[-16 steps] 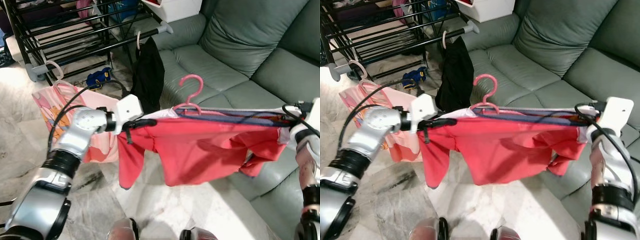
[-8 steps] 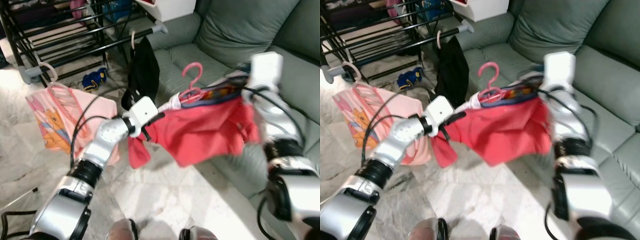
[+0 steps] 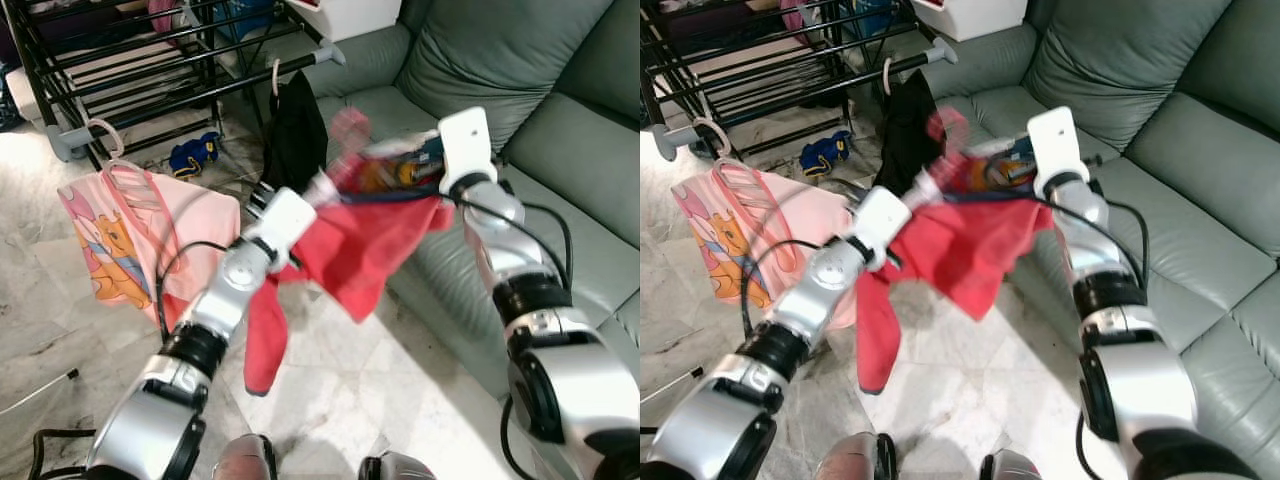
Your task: Hang hanger
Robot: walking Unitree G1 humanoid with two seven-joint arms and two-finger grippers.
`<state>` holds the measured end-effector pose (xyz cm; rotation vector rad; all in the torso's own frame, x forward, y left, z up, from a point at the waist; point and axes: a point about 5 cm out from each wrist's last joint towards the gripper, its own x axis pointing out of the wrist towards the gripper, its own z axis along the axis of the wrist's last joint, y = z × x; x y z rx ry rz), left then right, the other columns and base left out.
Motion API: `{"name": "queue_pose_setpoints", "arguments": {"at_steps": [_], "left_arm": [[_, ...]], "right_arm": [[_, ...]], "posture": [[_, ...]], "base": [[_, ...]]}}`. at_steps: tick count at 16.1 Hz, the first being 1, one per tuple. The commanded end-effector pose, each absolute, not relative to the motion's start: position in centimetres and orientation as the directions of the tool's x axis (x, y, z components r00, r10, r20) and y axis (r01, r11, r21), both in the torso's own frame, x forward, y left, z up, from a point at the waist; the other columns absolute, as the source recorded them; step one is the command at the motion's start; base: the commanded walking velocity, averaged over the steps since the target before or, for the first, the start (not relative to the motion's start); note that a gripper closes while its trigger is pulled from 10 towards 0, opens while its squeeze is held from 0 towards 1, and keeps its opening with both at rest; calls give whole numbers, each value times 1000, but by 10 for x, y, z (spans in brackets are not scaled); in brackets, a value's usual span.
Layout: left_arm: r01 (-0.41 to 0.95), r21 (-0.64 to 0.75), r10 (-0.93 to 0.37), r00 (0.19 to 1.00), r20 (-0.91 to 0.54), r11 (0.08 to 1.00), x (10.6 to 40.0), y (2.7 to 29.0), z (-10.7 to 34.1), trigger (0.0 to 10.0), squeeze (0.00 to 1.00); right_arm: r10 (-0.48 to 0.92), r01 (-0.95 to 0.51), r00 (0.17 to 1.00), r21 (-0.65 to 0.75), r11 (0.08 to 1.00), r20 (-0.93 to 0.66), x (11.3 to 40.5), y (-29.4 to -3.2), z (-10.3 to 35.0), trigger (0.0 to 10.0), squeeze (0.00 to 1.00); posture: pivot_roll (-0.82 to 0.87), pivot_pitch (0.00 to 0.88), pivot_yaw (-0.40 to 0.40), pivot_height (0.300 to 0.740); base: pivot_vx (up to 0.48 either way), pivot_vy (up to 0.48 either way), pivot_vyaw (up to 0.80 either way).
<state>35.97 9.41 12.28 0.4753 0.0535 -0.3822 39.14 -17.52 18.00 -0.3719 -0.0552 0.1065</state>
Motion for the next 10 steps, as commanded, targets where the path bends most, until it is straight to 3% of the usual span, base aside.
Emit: {"name": "queue_pose_setpoints", "arguments": {"at_steps": [1, 3, 6, 7, 10], "left_arm": [[288, 436, -273, 957, -99, 852, 366, 103, 131, 314, 0], [239, 419, -223, 971, -88, 876, 366, 106, 131, 0, 0], [223, 368, -199, 975, -102, 903, 363, 102, 125, 0, 0], [225, 343, -201, 974, -105, 912, 361, 97, 123, 0, 0], [240, 311, -216, 970, -111, 919, 359, 88, 122, 0, 0]], "right_arm": [[115, -86, 992, -375, 923, 56, 391, -178, 185, 0, 0], [153, -134, 988, -331, 934, 33, 386, -173, 174, 0, 0], [373, -346, 927, -275, 897, 50, 376, -134, 168, 0, 0], [529, -505, 848, -257, 824, 33, 365, -105, 162, 0, 0], [752, -754, 646, -269, 600, -134, 332, -69, 131, 0, 0]], "posture": [[-32, 36, 13, 740], [-29, 34, 14, 740], [-28, 33, 15, 740], [-28, 33, 15, 740], [-24, 31, 10, 740]], "base": [[0, 0, 0], [0, 0, 0], [0, 0, 0], [0, 0, 0], [0, 0, 0]]}}
